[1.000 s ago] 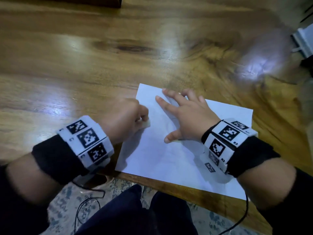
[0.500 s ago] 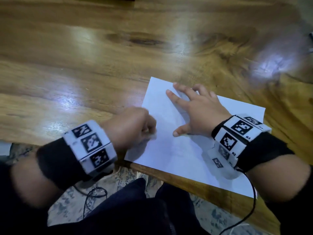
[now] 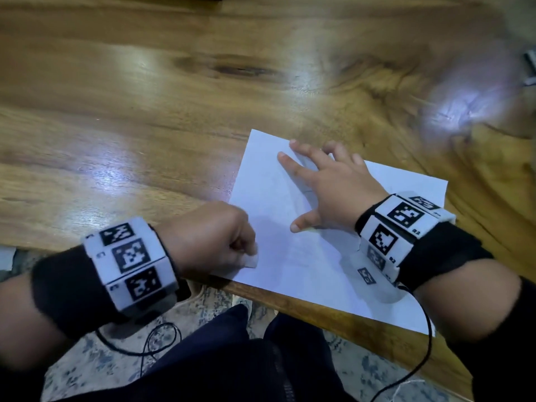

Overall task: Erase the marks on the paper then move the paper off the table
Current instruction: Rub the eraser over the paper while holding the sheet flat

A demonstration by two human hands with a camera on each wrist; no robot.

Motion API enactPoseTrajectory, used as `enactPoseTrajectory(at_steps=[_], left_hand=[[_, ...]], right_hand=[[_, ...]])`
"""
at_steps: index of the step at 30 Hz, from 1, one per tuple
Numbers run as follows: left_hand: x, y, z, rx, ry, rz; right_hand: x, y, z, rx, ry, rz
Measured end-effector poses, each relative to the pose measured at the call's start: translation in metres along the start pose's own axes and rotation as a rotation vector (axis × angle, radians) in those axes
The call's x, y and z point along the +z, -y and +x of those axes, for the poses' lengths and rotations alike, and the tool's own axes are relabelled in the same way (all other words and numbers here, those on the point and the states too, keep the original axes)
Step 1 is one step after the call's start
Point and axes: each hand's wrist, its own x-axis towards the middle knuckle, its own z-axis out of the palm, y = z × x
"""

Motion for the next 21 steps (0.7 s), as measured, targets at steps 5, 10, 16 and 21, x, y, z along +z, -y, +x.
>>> enactPoseTrajectory(at_steps=[5, 10, 16, 21], left_hand=[[-0.015, -0.003, 0.031, 0.021, -0.329, 0.027], [0.012, 0.003, -0.001, 0.048, -0.078, -0.01], [-0.017, -0.002, 0.026, -0.038, -0.323, -0.006], [-0.01, 0.003, 0.019, -0.053, -0.169, 0.003]], right_hand=[[0.0, 0.0, 0.001, -0.005, -0.002, 0.005], [0.0, 0.0, 0.001, -0.013, -0.008, 0.024], [0.001, 0.0, 0.001, -0.01, -0.006, 0.013], [0.001, -0.001, 0.001, -0.003, 0.003, 0.014]])
